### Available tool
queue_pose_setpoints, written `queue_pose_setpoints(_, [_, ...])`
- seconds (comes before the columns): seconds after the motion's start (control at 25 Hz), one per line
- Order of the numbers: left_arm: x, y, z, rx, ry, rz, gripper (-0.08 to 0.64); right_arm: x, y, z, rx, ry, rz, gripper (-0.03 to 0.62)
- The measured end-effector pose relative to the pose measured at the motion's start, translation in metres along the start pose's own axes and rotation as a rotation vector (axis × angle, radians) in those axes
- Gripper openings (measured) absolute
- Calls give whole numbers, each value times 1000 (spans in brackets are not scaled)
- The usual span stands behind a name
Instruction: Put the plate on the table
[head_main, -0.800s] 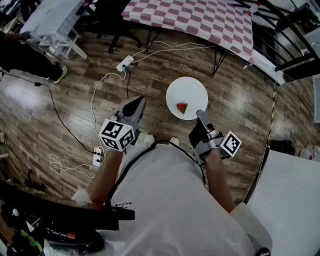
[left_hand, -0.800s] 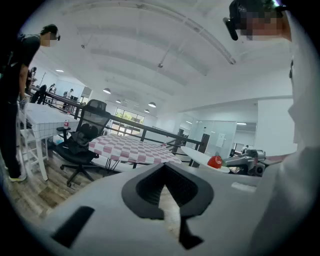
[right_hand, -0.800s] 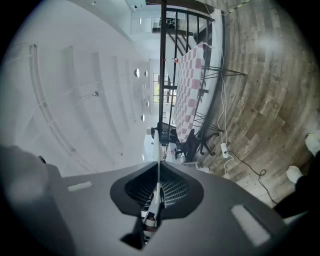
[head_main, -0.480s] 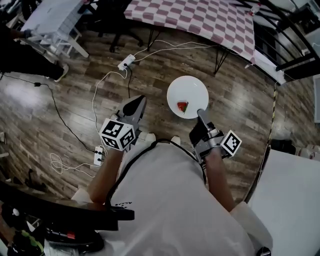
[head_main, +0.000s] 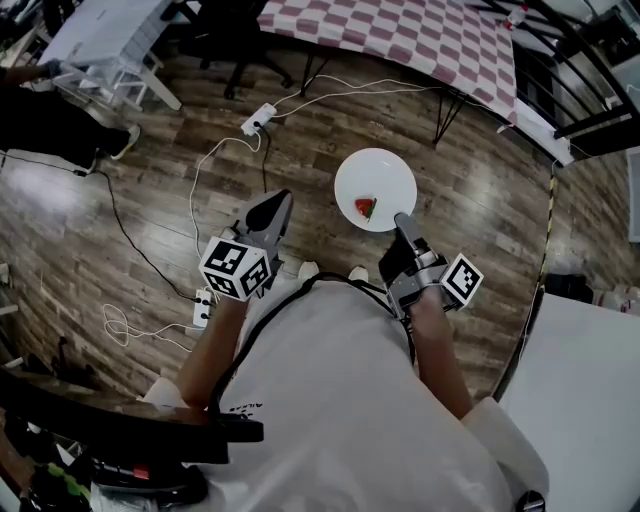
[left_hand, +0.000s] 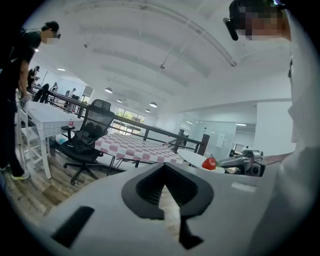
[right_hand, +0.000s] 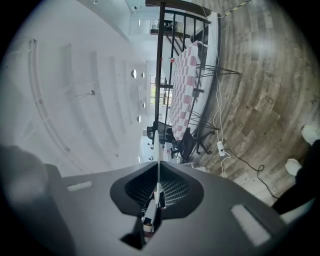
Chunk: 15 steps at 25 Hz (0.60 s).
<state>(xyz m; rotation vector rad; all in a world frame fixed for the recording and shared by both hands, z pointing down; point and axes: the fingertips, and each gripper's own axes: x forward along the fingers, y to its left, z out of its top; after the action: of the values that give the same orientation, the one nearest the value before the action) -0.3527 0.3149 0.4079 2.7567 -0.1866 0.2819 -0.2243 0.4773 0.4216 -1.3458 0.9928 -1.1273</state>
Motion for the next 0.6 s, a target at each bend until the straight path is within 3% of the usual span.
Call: queue_pose_setpoints(0.6, [-37, 49, -2, -29, -19, 34, 3, 37, 11, -31, -23, 9, 4, 20])
